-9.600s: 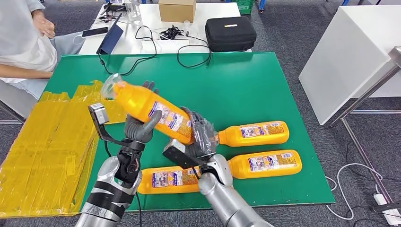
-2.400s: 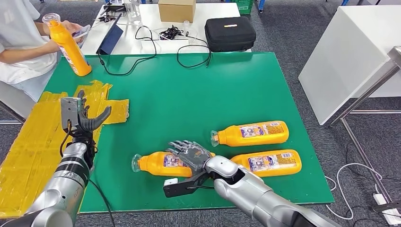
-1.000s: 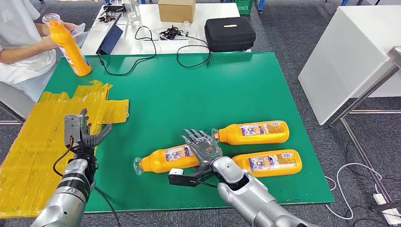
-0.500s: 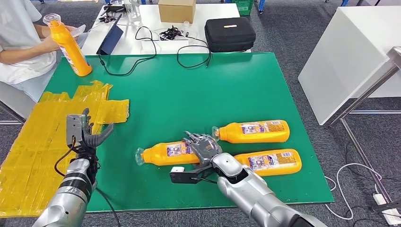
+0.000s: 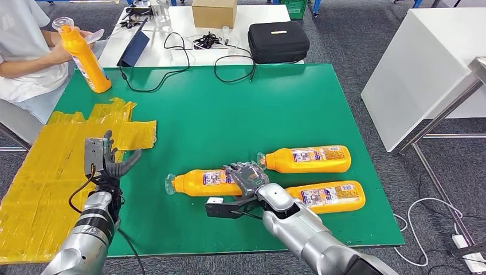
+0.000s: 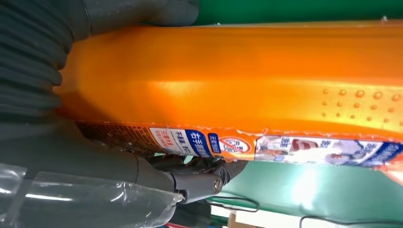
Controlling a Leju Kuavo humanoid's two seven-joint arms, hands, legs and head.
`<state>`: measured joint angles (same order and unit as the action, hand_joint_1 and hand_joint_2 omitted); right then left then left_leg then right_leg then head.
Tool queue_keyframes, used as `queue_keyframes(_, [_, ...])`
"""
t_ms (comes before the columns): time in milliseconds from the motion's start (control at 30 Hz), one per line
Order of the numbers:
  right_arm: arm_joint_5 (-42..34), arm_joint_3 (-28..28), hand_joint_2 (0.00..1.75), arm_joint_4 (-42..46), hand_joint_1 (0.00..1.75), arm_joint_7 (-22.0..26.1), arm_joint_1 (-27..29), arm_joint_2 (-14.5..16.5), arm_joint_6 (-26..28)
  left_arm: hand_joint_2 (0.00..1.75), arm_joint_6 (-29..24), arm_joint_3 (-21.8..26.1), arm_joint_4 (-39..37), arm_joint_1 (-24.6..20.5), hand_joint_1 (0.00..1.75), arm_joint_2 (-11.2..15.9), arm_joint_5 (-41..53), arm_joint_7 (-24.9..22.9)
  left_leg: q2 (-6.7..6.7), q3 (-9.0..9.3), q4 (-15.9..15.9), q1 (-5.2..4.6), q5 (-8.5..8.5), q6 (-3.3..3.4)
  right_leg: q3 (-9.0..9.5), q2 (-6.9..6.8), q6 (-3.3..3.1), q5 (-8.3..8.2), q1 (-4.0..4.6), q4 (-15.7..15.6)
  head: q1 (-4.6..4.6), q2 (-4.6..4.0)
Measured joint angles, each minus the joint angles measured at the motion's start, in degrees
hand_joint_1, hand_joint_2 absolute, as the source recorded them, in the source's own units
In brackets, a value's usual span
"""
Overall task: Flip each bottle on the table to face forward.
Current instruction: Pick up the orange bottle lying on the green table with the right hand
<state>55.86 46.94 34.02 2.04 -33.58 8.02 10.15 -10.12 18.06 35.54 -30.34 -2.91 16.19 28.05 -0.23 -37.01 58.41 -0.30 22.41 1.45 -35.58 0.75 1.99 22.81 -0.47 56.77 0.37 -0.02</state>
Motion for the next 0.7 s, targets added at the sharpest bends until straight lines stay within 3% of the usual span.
queue_keyframes(133, [-0.70, -1.49, 1.75, 0.02, 1.75, -0.21, 1.10, 0.49, 3.16, 1.75, 0.00, -0.13, 0.00, 0.00, 0.00, -0.28, -0.06, 0.01, 0.01, -0.01, 0.00, 0.00, 0.00, 0.00, 0.00, 0.00, 0.00, 0.00, 0.00, 0.00, 0.00, 0.00])
queue_keyframes(467, [-0.89, -3.04, 1.75, 0.18, 1.75, -0.15, 1.77, 0.90, 4.56, 1.75, 0.15, -0.62, 0.01, 0.01, 0.00, -0.57, -0.19, 0.01, 0.00, -0.01, 0.00, 0.00, 0.00, 0.00, 0.00, 0.00, 0.00, 0.00, 0.00, 0.00, -0.01, 0.00])
queue_keyframes(700, [-2.85, -9.35, 1.75, 5.98, 1.75, 4.37, 7.39, 1.61, 18.92, 1.75, 1.50, -1.98, 2.09, 0.30, 0.00, -1.78, -1.08, -0.06, -0.04, -0.12, 0.00, 0.00, 0.00, 0.00, -0.08, -0.02, 0.00, 0.01, 0.00, 0.00, -0.01, 0.00])
